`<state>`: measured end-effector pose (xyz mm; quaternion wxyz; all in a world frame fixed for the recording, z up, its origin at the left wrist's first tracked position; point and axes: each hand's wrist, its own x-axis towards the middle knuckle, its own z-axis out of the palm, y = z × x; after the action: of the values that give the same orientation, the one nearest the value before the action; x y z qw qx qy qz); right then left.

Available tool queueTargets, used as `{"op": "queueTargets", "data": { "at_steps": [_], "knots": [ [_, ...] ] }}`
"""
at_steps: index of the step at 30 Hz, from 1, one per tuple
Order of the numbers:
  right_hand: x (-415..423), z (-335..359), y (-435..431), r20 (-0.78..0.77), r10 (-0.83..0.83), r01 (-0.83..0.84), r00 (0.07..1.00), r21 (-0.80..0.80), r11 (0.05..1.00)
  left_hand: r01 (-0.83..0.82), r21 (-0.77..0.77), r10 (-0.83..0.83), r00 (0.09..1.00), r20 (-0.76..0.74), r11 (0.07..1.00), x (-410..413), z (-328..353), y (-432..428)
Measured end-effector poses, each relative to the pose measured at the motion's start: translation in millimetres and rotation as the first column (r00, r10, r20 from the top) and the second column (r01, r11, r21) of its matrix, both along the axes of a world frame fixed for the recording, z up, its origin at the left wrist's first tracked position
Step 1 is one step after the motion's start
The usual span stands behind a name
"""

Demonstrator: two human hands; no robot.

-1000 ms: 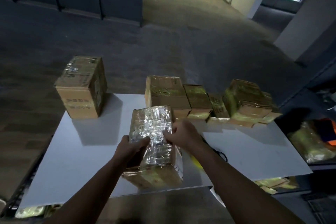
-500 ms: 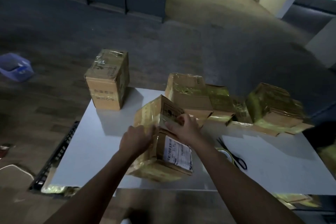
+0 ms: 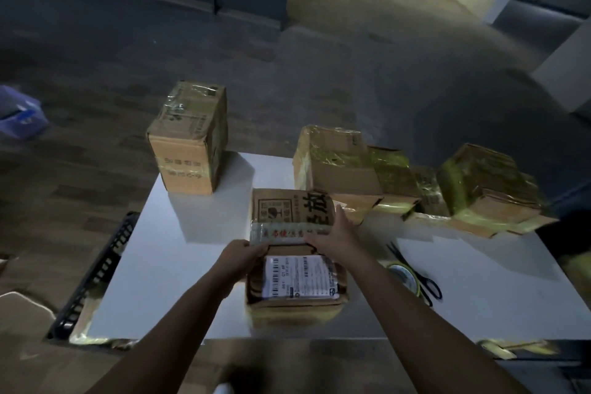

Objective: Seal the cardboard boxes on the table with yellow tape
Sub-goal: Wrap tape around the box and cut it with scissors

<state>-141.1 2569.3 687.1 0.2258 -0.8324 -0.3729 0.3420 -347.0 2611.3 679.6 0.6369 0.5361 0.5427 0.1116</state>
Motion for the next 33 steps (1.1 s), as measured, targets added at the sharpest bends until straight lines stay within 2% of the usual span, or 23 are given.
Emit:
{"op": "queueTargets", "data": {
  "at_steps": [9, 14, 17, 20, 23, 25, 28, 30, 33],
  "knots": [
    [22, 1, -6, -0.12, -0.014, 0.014, 0.993, -0.002, 1.0, -0.019, 0.032, 0.021, 0.998, -0.06, 0.999, 18, -11, 11],
    [29, 8, -3, -0.134, 0.069, -0.079, 0.989, -0.074, 0.994, -0.067, 0.041, 0.07, 0.993, -0.094, 0.997, 22, -11, 9],
    [30, 14, -4, -0.132, 0.084, -0.1, 0.988, -0.122, 0.987, 0.006, 0.291, 0.109, 0.92, -0.377, 0.957, 35, -7, -5],
    [32, 20, -7, -0.139, 0.089, -0.11, 0.986, -0.145, 0.983, -0.015, 0.356, 0.188, 0.87, -0.456, 0.935, 53, 2, -23],
    [42, 29, -13, -0.132, 0.122, -0.145, 0.984, -0.179, 0.973, -0.036, 0.291, 0.155, 0.905, -0.397, 0.956, 58, -3, -23],
    [51, 36, -17, -0.086, 0.177, -0.19, 0.981, -0.177, 0.966, -0.042, 0.254, 0.118, 0.949, -0.294, 0.966, 57, -10, -21],
    [60, 54, -19, 0.061, 0.26, -0.25, 0.964, -0.134, 0.959, -0.059, 0.23, 0.073, 0.996, -0.052, 0.972, 59, -18, -28],
    [61, 66, -18, 0.178, 0.339, -0.315, 0.924, -0.149, 0.937, -0.07, 0.204, 0.055, 0.995, 0.079, 0.976, 64, -13, -34],
    [58, 77, -17, 0.317, 0.451, -0.401, 0.835, -0.212, 0.891, -0.042, 0.065, 0.024, 0.966, 0.258, 0.997, 63, -6, -31]
  ]
}}
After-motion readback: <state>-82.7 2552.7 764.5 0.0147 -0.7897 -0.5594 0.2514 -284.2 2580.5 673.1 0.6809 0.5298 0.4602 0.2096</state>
